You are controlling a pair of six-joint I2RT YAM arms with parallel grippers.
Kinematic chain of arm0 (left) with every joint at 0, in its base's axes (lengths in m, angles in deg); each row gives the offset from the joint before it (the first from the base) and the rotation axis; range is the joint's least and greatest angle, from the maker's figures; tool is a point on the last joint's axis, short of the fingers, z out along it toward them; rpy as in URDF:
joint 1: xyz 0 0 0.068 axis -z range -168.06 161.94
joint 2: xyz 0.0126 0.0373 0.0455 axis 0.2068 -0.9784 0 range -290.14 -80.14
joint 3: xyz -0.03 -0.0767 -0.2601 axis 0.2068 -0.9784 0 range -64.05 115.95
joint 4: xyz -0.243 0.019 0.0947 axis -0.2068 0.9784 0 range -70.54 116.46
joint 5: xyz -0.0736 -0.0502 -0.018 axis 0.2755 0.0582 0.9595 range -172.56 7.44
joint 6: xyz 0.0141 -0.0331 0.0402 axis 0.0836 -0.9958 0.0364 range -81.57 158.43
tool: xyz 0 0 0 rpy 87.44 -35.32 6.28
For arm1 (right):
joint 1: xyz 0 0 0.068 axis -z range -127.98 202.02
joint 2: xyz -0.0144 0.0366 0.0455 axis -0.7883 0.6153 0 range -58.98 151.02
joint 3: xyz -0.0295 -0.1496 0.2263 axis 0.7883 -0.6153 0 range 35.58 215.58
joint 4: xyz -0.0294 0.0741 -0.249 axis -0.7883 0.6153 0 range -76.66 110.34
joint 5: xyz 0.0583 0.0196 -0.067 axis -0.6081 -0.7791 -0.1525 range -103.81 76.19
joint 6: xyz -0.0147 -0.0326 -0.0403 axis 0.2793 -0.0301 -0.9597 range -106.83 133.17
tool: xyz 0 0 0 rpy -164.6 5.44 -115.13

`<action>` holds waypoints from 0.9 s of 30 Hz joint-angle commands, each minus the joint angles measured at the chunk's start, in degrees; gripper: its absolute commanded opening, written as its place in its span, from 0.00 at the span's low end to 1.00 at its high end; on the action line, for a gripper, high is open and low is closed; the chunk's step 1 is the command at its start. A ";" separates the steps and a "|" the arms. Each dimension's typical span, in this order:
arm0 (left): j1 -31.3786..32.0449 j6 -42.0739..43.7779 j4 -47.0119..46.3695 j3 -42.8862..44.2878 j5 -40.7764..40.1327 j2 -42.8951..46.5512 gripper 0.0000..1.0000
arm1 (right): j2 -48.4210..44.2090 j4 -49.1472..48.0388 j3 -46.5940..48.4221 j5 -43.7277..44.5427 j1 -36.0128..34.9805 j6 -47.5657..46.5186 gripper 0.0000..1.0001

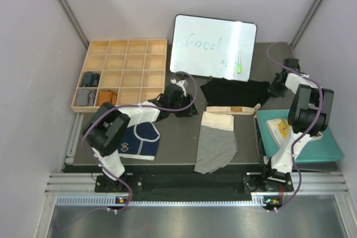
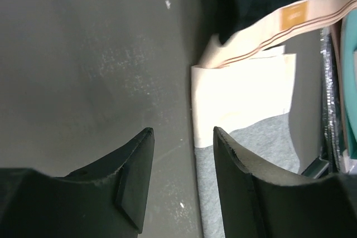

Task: Roll the underwear
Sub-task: Move the underwear to the center of the board.

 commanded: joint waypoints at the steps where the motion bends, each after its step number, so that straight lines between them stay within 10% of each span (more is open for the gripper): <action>1: 0.47 0.40 -3.18 1.66 0.76 -3.04 0.51 | 0.77 0.60 3.24 2.12 6.66 0.57 0.00; 14: 1.97 -0.57 -5.65 5.79 1.82 -9.90 0.45 | -1.42 0.08 1.57 -2.54 9.39 1.27 0.00; 27: 6.01 0.57 3.50 10.09 -5.83 -13.85 0.38 | -10.46 1.14 -0.36 -7.29 9.30 1.97 0.34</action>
